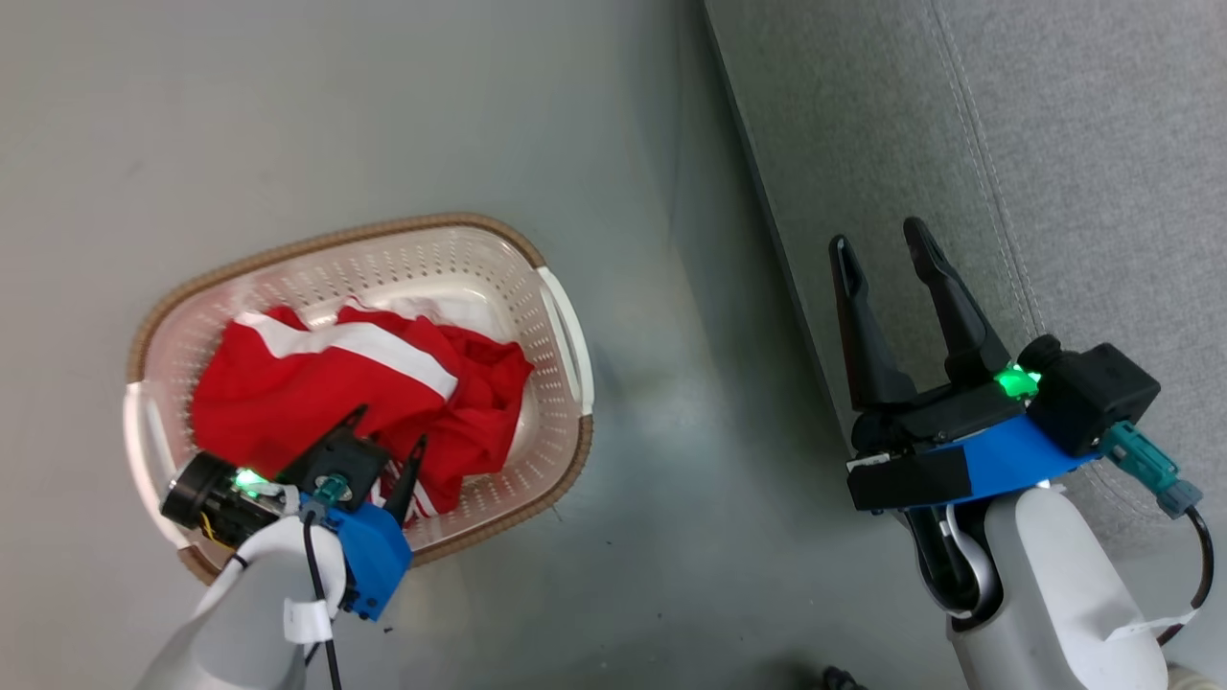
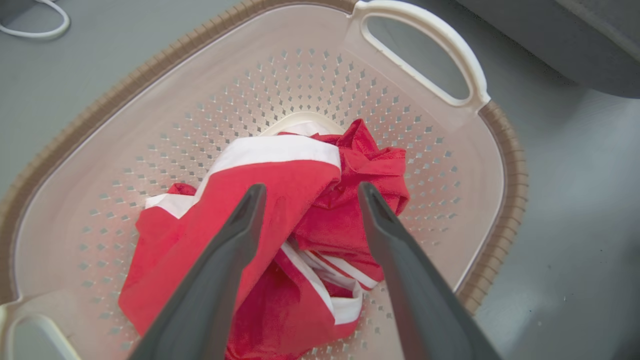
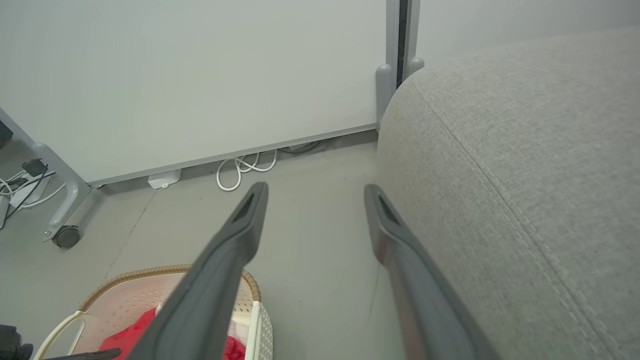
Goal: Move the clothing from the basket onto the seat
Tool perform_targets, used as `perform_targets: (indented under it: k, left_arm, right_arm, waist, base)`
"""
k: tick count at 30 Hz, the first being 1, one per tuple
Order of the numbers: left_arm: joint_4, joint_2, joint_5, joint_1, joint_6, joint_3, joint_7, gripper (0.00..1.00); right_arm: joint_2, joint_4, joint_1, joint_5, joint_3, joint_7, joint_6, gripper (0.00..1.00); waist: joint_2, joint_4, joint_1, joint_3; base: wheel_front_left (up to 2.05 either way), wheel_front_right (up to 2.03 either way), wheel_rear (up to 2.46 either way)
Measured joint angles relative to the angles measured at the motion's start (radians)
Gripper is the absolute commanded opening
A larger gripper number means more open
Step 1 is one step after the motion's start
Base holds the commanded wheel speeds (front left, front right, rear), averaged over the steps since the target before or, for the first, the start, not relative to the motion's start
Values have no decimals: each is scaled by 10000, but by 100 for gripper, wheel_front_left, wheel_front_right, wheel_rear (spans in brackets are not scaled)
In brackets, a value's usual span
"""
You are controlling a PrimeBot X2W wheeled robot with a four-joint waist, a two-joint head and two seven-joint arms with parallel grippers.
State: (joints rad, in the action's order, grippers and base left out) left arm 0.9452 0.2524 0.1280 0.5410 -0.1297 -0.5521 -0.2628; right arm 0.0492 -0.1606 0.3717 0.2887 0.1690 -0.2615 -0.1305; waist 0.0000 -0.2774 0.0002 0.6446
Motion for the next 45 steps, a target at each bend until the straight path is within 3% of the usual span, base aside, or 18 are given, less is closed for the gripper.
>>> perform_targets:
  k: [6, 15, 21, 33, 35, 45]
  left_arm:
    - [901, 238, -192, 745, 77, -146, 0, 100]
    - [1678, 581, -598, 1411, 1143, -372, 0, 100]
    - [1848, 731, -773, 1721, 1605, -483, 0, 100]
    - [1647, 826, -514, 1979, 1825, -405, -2, 100]
    - [1632, 826, -430, 1980, 1816, -387, -2, 0]
    - [1820, 656, -213, 2004, 1542, -410, -2, 0]
  right_arm:
    - [0, 307, 191, 376, 224, 0, -2, 100]
    - [0, 531, 367, 742, 472, 0, -2, 100]
    - [2, 583, 407, 861, 591, 0, 0, 100]
    - [0, 639, 495, 1210, 807, 0, 0, 100]
    - [0, 639, 496, 1243, 809, 0, 0, 100]
    - [0, 602, 498, 1273, 777, 0, 0, 100]
  waist:
    - [0, -449, 0, 799]
    - [0, -982, 0, 1623]
    - [0, -1103, -1, 1884]
    - [0, -1270, -2, 2112]
    - [-1, -1295, -2, 2123]
    - [0, -1245, -2, 2007]
  base:
    - [0, 0, 0]
    - [0, 0, 0]
    - [0, 0, 0]
    - [0, 0, 0]
    - [0, 0, 0]
    - [0, 0, 0]
